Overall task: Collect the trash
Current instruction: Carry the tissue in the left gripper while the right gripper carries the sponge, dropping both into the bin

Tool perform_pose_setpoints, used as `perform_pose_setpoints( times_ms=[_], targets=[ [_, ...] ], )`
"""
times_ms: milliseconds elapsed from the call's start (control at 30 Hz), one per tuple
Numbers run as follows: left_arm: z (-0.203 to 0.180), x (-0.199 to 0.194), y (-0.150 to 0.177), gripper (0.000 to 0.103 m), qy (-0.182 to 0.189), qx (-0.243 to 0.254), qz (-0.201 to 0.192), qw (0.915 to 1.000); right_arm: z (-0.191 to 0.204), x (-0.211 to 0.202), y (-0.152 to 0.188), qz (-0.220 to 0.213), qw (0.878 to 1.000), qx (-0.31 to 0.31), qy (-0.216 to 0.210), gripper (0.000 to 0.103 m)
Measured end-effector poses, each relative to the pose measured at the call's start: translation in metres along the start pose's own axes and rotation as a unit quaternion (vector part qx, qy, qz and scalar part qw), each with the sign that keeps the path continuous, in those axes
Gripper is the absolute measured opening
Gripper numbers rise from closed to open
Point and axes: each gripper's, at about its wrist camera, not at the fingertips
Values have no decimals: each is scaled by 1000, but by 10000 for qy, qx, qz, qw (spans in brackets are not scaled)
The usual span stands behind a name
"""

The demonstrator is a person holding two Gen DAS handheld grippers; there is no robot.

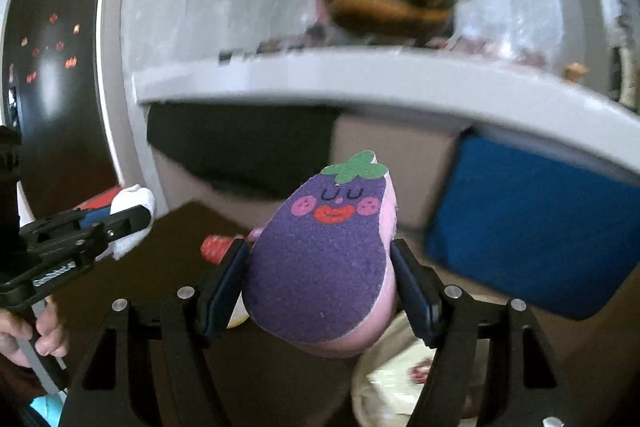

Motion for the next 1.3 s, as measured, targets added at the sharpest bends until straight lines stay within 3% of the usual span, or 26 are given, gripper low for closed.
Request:
perform_pose_setpoints(
  times_ms=[100, 233, 667, 1033, 1300],
  targets=[
    [-33, -12, -8, 24, -7, 72, -288, 9996, -17, -34, -3, -249, 9996, -76, 126, 68],
    [-69, -20, -9, 24, 149, 136, -365, 9991, -39, -60, 3, -350, 9990, -118, 257, 68],
    [-176, -8, 0, 24, 854, 439, -109, 9953, -114, -126, 35, -571, 9945, 400, 782, 68],
    [-200, 17, 20, 24, 1018, 604, 266, 9926, -135, -124, 61, -546, 9922, 636, 920, 68],
    [-195, 76, 52, 24, 922, 492, 869, 9907, -160, -103, 79, -349, 9902, 993, 915, 68]
  ],
)
Point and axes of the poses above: each gripper's, at about its wrist camera, not at the fingertips, and x roughly the way its jaws point, z to its left, y to its underside, and after that the axes turned 12 degrees about -y, right-handed
